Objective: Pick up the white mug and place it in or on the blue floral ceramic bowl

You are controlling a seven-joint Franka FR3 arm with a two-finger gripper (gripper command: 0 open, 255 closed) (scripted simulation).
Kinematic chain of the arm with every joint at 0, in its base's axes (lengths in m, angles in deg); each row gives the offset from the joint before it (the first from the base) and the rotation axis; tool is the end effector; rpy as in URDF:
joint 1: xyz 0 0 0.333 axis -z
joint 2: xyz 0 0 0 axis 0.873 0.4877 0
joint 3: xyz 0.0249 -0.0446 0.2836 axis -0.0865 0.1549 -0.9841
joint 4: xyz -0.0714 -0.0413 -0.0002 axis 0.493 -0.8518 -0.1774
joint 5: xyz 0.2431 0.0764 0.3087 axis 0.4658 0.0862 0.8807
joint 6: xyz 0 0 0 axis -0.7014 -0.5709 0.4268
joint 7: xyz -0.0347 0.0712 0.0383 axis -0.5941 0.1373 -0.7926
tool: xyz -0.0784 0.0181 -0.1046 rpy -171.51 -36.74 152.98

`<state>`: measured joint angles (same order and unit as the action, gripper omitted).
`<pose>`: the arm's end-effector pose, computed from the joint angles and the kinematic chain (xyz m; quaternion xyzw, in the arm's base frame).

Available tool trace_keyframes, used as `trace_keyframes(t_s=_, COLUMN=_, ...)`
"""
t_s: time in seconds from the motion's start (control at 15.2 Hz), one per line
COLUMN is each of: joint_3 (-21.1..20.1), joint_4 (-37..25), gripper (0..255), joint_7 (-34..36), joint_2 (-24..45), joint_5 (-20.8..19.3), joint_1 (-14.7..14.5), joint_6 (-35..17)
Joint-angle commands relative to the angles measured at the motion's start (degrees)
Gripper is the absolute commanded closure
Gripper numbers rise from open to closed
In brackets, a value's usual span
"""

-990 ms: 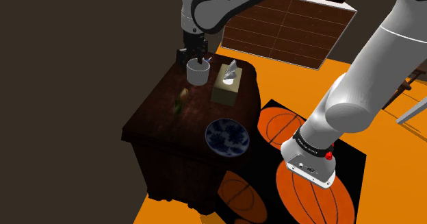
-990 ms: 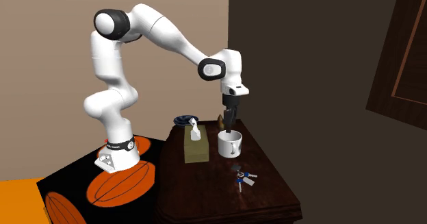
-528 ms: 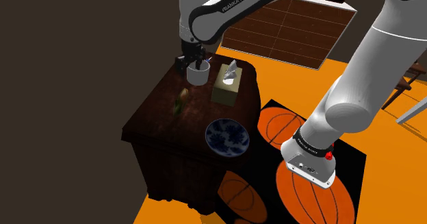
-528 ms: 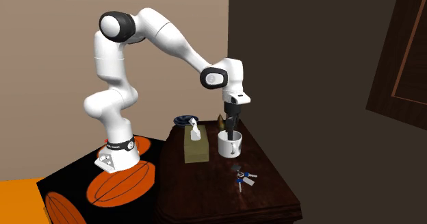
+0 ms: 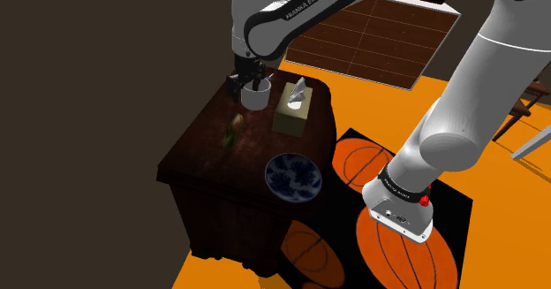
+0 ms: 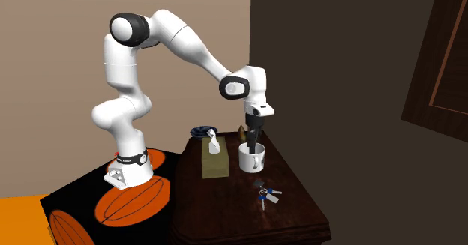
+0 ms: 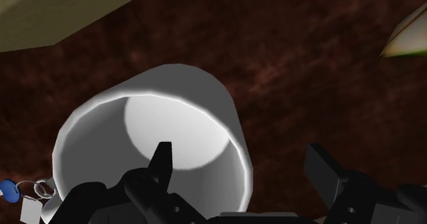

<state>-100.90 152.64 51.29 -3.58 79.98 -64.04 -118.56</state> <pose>0.5332 0.1397 0.2772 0.9994 0.0102 0.0229 0.0226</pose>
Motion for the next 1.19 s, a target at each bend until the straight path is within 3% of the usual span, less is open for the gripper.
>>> trace_keyframes(t_s=0.0, joint_3=0.00, joint_4=0.00, gripper=255, joint_7=0.00, joint_2=0.00, joint_5=0.00, joint_1=0.00, joint_6=0.00)
trace_keyframes(t_s=0.59, joint_3=0.00, joint_4=0.00, gripper=255, joint_7=0.00, joint_2=0.00, joint_5=0.00, joint_1=0.00, joint_6=-0.01)
trace_keyframes(t_s=1.12, joint_3=-0.19, joint_4=-2.39, gripper=255, joint_7=-1.22, joint_2=-3.52, joint_5=1.43, joint_1=0.11, joint_6=5.78)
